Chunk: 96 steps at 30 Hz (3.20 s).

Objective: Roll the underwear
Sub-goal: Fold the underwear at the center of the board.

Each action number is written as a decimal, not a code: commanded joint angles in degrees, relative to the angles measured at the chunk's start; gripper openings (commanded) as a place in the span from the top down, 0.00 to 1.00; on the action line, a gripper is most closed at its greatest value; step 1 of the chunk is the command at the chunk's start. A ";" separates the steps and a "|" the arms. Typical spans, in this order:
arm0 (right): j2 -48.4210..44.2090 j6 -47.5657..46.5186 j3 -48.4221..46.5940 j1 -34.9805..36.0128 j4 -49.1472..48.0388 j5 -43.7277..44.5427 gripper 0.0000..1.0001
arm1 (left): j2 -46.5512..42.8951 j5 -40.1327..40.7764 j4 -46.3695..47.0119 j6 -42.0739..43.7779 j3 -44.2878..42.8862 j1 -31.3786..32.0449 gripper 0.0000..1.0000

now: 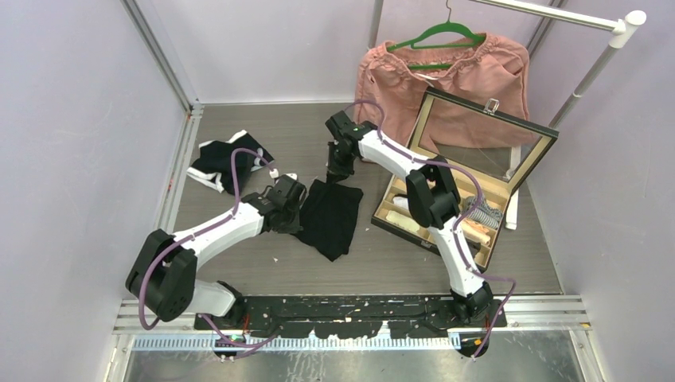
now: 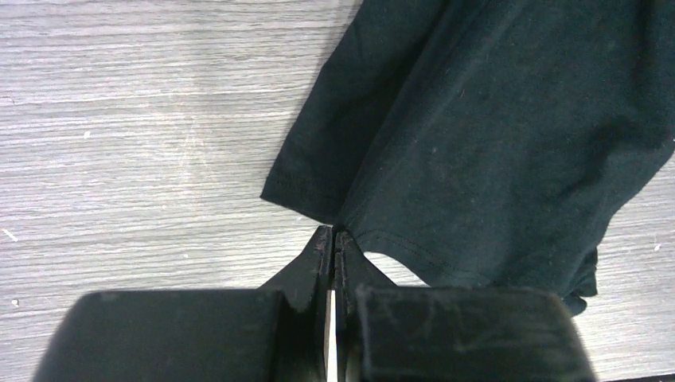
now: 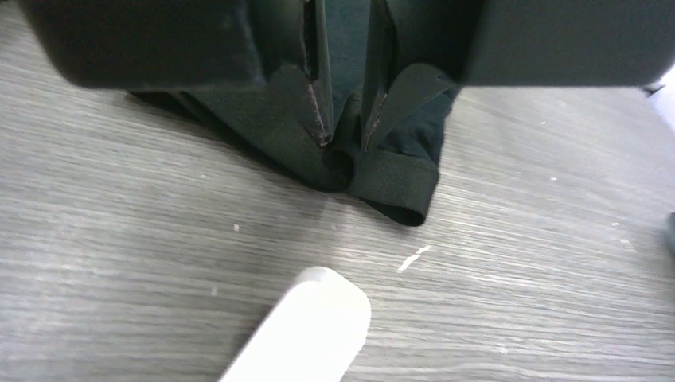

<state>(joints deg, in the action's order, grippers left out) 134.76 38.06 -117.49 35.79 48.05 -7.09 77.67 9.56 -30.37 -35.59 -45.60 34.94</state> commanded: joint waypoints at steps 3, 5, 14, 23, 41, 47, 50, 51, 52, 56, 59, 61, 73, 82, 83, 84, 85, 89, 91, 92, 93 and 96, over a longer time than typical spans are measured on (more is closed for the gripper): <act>-3.32 2.34 1.92 -1.58 -13.30 -13.36 0.68 | 0.84 1.16 1.12 -1.29 1.57 -1.78 0.99; -4.98 3.62 4.56 -2.10 -18.52 -18.51 0.66 | 0.71 1.24 1.11 -1.60 1.95 -2.19 0.99; -12.87 3.39 16.79 -5.40 -26.96 -20.01 0.49 | -3.60 0.90 0.00 -2.46 3.40 -2.86 0.72; -26.92 -8.35 24.31 -5.27 -15.76 6.40 0.42 | -8.15 2.05 0.16 -2.69 4.03 -3.18 0.52; -40.05 -10.90 42.92 -5.21 -28.17 6.15 0.00 | -9.07 -7.25 8.88 -1.71 8.95 -9.04 0.49; -32.92 -5.24 35.46 2.04 -26.18 8.95 0.00 | -8.40 -9.06 11.44 -1.14 9.68 -9.98 0.49; -26.57 -1.44 26.73 4.42 -20.59 9.91 0.03 | -8.11 -9.29 12.27 -1.31 10.35 -11.16 0.50; -24.24 -0.48 23.37 4.91 -18.54 9.80 0.06 | -8.25 -10.53 12.65 -1.44 10.78 -11.54 0.51; -21.57 0.11 19.87 5.38 -15.62 9.74 0.09 | -8.42 -10.92 12.84 -1.59 11.24 -11.90 0.51; -12.94 0.56 7.38 7.35 -7.82 11.13 0.25 | -9.68 -11.45 13.41 -1.50 12.93 -12.64 0.51; -6.41 -0.17 -0.99 8.92 -2.27 13.41 0.31 | -9.99 -11.91 13.70 -1.24 13.50 -12.79 0.51; -2.94 -0.84 -5.95 9.58 1.45 15.50 0.32 | -10.06 -12.02 13.62 -0.99 13.60 -12.87 0.51; 5.23 -0.80 -16.70 12.20 8.84 17.12 0.44 | -10.09 -13.79 14.50 -0.22 13.96 -12.96 0.53; 10.16 -0.77 -22.32 12.70 9.97 17.11 0.45 | -10.37 -14.25 14.78 -0.27 14.30 -12.95 0.54; 10.65 -0.92 -22.94 12.68 9.81 17.07 0.45 | -10.30 -14.37 14.81 -0.27 14.26 -12.96 0.54; 11.09 -1.03 -23.47 12.72 9.72 17.03 0.45 | -10.25 -14.45 14.75 -0.27 14.24 -12.94 0.54; 11.53 -1.20 -23.97 12.72 9.46 17.02 0.45 | -10.12 -14.55 14.83 -0.27 14.21 -12.94 0.54; 13.02 -1.76 -25.29 12.72 8.36 16.87 0.46 | -9.83 -14.71 15.02 -0.29 14.07 -12.96 0.55; 14.00 -1.92 -25.79 12.70 8.25 16.94 0.47 | -9.65 -14.78 15.08 -0.18 14.08 -12.96 0.55; 14.61 -2.05 -26.38 12.72 8.51 17.12 0.47 | -9.60 -14.65 14.99 -0.19 14.00 -12.95 0.55; 15.25 -2.16 -27.12 12.70 9.12 17.42 0.47 | -9.52 -14.36 14.80 -0.22 13.90 -12.96 0.55; 17.86 -2.98 -29.96 12.71 12.10 19.56 0.48 | -9.09 -13.89 14.64 -0.67 13.71 -12.98 0.55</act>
<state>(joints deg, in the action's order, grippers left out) 149.97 36.34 -143.04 48.27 57.63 9.39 68.27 -4.16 -17.39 -36.93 -31.57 22.37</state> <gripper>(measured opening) 0.524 0.452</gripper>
